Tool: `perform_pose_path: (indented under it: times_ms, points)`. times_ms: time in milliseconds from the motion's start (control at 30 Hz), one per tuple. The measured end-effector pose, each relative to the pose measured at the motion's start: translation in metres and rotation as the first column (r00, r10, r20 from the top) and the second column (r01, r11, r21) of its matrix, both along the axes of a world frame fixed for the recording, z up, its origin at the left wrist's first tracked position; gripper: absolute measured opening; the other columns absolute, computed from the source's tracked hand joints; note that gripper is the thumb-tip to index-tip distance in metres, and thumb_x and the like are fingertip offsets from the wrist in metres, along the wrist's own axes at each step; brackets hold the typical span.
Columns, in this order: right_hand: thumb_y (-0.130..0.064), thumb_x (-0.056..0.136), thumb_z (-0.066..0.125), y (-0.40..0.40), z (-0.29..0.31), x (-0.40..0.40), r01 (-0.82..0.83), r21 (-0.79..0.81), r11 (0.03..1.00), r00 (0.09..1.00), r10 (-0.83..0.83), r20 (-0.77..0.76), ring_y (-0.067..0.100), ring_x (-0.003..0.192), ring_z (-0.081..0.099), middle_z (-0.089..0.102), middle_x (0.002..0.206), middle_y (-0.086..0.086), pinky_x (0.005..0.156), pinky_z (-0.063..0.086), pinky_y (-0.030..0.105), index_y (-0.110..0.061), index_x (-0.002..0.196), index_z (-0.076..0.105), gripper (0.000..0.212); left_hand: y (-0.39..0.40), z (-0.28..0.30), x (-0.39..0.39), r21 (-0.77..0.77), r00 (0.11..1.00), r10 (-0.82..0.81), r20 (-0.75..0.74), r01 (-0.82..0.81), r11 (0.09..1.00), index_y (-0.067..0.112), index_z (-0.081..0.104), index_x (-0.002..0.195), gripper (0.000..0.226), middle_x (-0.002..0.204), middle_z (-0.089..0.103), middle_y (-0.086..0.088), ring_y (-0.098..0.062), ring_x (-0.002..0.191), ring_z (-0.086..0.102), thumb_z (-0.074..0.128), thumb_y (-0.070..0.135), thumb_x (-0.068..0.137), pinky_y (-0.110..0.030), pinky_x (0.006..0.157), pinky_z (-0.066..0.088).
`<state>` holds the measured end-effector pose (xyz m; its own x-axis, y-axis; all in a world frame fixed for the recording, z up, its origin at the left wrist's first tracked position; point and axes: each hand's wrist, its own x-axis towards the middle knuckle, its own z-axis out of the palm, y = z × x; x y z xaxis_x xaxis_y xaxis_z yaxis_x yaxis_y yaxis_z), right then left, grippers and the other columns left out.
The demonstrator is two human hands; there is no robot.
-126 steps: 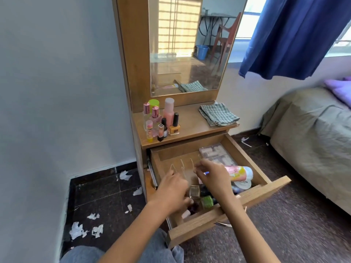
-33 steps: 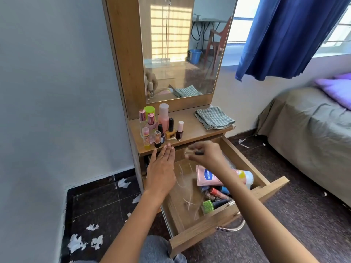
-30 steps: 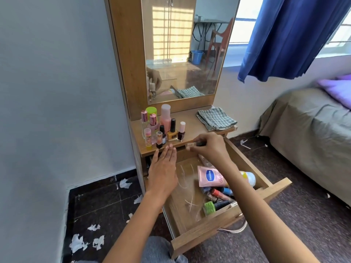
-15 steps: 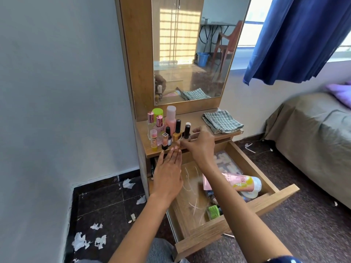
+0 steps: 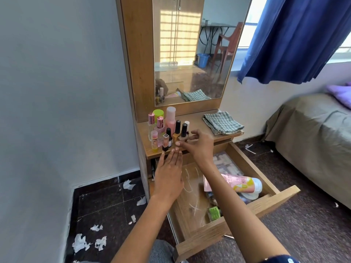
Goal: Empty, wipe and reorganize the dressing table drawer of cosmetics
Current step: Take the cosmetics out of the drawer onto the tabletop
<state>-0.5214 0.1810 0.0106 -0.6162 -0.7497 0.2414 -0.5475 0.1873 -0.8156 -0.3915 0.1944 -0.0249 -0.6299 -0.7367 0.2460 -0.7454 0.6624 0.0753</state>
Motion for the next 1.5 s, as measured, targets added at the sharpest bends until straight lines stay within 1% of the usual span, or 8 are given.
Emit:
perform_pose_path:
  times_ms: [200, 300, 533, 733, 967, 1200, 1333, 1500]
  points:
    - [-0.019, 0.072, 0.083, 0.064, -0.011, -0.036, -0.039, 0.016, 0.999, 0.995, 0.040, -0.096, 0.001, 0.071, 0.065, 0.070, 0.080, -0.004, 0.068, 0.051, 0.009, -0.013, 0.093, 0.071, 0.025, 0.003, 0.000, -0.007, 0.012, 0.996, -0.020, -0.092, 0.021, 1.000, 0.010, 0.012, 0.150, 0.061, 0.158, 0.008, -0.007, -0.016, 0.145, 0.003, 0.036, 0.035, 0.099, -0.037, 0.117, -0.006]
    - [-0.017, 0.079, 0.076, 0.097, -0.034, -0.042, 0.060, 0.062, 0.996, 0.985, -0.049, -0.167, 0.004, 0.072, 0.065, 0.070, 0.078, -0.006, 0.070, 0.055, 0.026, -0.016, 0.087, 0.071, 0.010, 0.014, -0.010, -0.022, 0.041, 0.982, -0.154, -0.108, 0.159, 0.986, 0.015, 0.024, 0.148, 0.062, 0.156, 0.020, -0.003, -0.015, 0.144, 0.013, 0.045, 0.040, 0.096, -0.034, 0.116, -0.002]
    - [-0.022, 0.086, 0.065, 0.110, -0.051, -0.032, 0.234, 0.001, 0.972, 0.942, -0.226, -0.247, 0.014, 0.076, 0.066, 0.071, 0.082, -0.003, 0.069, 0.052, 0.033, -0.018, 0.091, 0.068, 0.007, 0.012, -0.032, -0.072, 0.264, 0.919, -0.385, -0.082, 0.393, 0.881, 0.025, 0.052, 0.124, 0.064, 0.126, 0.058, 0.004, -0.014, 0.119, 0.046, 0.072, 0.052, 0.070, -0.033, 0.098, 0.032]
    - [-0.023, 0.086, 0.063, 0.109, -0.058, -0.033, 0.233, -0.019, 0.972, 0.947, -0.231, -0.223, 0.014, 0.079, 0.066, 0.071, 0.084, -0.003, 0.072, 0.054, 0.037, -0.020, 0.096, 0.066, 0.011, 0.003, -0.034, -0.091, 0.334, 0.905, -0.402, -0.135, 0.424, 0.842, 0.022, 0.056, 0.109, 0.048, 0.117, 0.061, 0.002, -0.018, 0.113, 0.051, 0.077, 0.039, 0.070, -0.033, 0.095, 0.030]
    - [-0.023, 0.087, 0.066, 0.111, -0.051, -0.031, 0.213, -0.132, 0.968, 0.936, -0.241, -0.257, 0.008, 0.076, 0.066, 0.071, 0.084, -0.009, 0.072, 0.049, 0.027, -0.021, 0.093, 0.067, 0.006, 0.003, -0.022, -0.083, 0.230, 0.946, -0.322, -0.040, 0.322, 0.918, 0.022, 0.064, 0.094, 0.057, 0.097, 0.053, 0.005, -0.014, 0.089, 0.042, 0.073, 0.065, 0.057, -0.030, 0.075, 0.026]
    - [-0.028, 0.091, 0.064, 0.126, -0.037, -0.027, 0.207, -0.297, 0.932, 0.954, -0.260, -0.151, 0.003, 0.078, 0.063, 0.068, 0.088, -0.006, 0.066, 0.055, 0.029, -0.017, 0.096, 0.067, 0.012, 0.040, 0.001, -0.020, 0.116, 0.979, -0.011, -0.206, 0.035, 0.993, 0.025, 0.061, 0.117, 0.080, 0.105, 0.056, 0.007, -0.009, 0.095, 0.044, 0.064, 0.074, 0.055, -0.027, 0.084, 0.032]
    - [-0.045, 0.085, 0.068, 0.138, -0.032, 0.004, 0.237, -0.244, 0.941, 0.970, -0.213, 0.121, 0.005, 0.070, 0.063, 0.067, 0.075, -0.007, 0.063, 0.053, 0.027, -0.018, 0.081, 0.066, 0.027, 0.058, 0.007, 0.020, 0.122, 0.908, 0.157, -0.387, -0.119, 0.985, 0.023, 0.063, 0.114, 0.077, 0.102, 0.058, 0.005, -0.010, 0.093, 0.046, 0.069, 0.070, 0.053, -0.030, 0.081, 0.037]
    - [-0.045, 0.069, 0.079, 0.131, -0.022, 0.043, 0.044, -0.239, 0.970, 0.893, 0.069, 0.445, 0.011, 0.081, 0.071, 0.074, 0.089, 0.003, 0.071, 0.059, 0.030, -0.013, 0.096, 0.066, 0.044, 0.072, 0.010, 0.045, 0.141, 0.798, 0.258, -0.545, -0.216, 0.966, 0.016, 0.065, 0.111, 0.078, 0.100, 0.062, -0.001, -0.015, 0.092, 0.052, 0.075, 0.067, 0.053, -0.030, 0.078, 0.036]
